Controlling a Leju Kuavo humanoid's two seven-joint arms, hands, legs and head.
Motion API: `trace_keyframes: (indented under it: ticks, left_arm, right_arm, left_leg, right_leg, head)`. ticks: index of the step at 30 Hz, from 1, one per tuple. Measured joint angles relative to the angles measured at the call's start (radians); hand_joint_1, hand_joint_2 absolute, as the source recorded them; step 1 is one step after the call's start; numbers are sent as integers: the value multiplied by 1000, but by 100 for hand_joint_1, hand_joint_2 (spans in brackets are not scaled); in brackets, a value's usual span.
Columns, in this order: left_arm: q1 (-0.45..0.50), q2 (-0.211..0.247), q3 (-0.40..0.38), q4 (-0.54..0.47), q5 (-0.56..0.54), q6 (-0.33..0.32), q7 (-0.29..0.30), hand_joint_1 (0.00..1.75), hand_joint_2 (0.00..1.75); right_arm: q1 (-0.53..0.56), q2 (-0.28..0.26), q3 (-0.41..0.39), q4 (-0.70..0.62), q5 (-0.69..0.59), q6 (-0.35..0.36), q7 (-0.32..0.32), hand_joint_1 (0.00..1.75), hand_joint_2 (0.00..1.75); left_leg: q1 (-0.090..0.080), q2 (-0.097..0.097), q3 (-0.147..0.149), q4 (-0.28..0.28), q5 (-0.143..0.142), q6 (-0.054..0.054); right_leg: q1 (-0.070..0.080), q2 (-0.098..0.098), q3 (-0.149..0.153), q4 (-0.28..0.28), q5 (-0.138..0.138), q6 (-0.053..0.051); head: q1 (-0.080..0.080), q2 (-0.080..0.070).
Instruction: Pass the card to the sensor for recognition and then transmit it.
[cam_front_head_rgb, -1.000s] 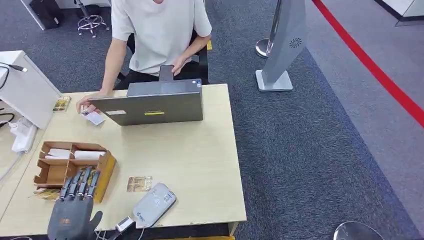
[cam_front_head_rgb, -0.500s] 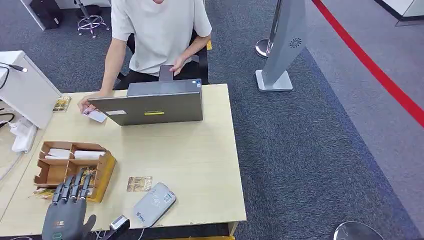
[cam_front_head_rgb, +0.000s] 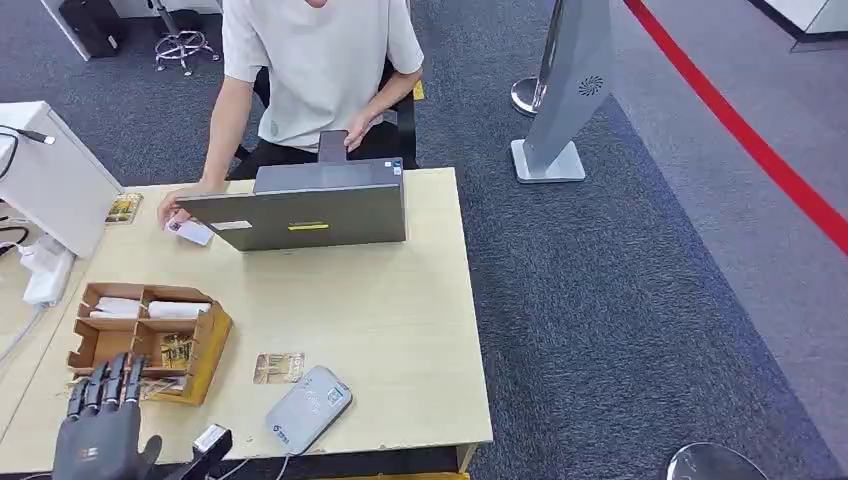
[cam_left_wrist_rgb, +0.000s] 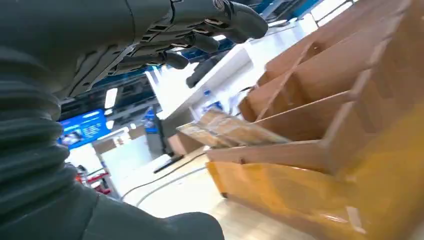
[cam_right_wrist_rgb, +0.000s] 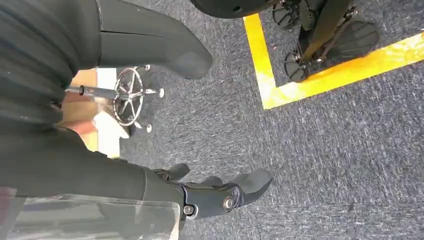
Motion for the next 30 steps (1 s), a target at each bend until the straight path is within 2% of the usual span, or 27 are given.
trace_keyframes:
  ticks: [7, 17, 26, 30]
  left_arm:
    - [19, 36, 38, 8, 0, 2, 93, 0, 175]
    - [27, 86, 37, 7, 0, 30, 161, 0, 175]
    - [-26, 164, -60, 6, 0, 34, 271, 0, 175]
    - [-62, 192, -101, 6, 0, 30, 292, 0, 175]
  right_arm:
    - [2, 0, -6, -14, -1, 0, 9, 0, 175]
    - [24, 0, 15, -53, -18, -10, 25, 0, 175]
    - [23, 0, 26, -53, -12, -16, 18, 0, 175]
    - [22, 0, 26, -48, -4, -13, 8, 0, 175]
  left_leg:
    - [0, 0, 0, 0, 0, 0]
    - [0, 0, 1, 0, 0, 0]
    - [0, 0, 1, 0, 0, -1]
    - [0, 0, 1, 0, 1, -1]
  right_leg:
    - [0, 0, 0, 0, 0, 0]
    - [0, 0, 0, 0, 0, 0]
    - [0, 0, 1, 0, 0, 0]
    - [0, 0, 0, 0, 0, 0]
  head:
    - [0, 0]
    - [0, 0]
    - [0, 0]
    - [0, 0]
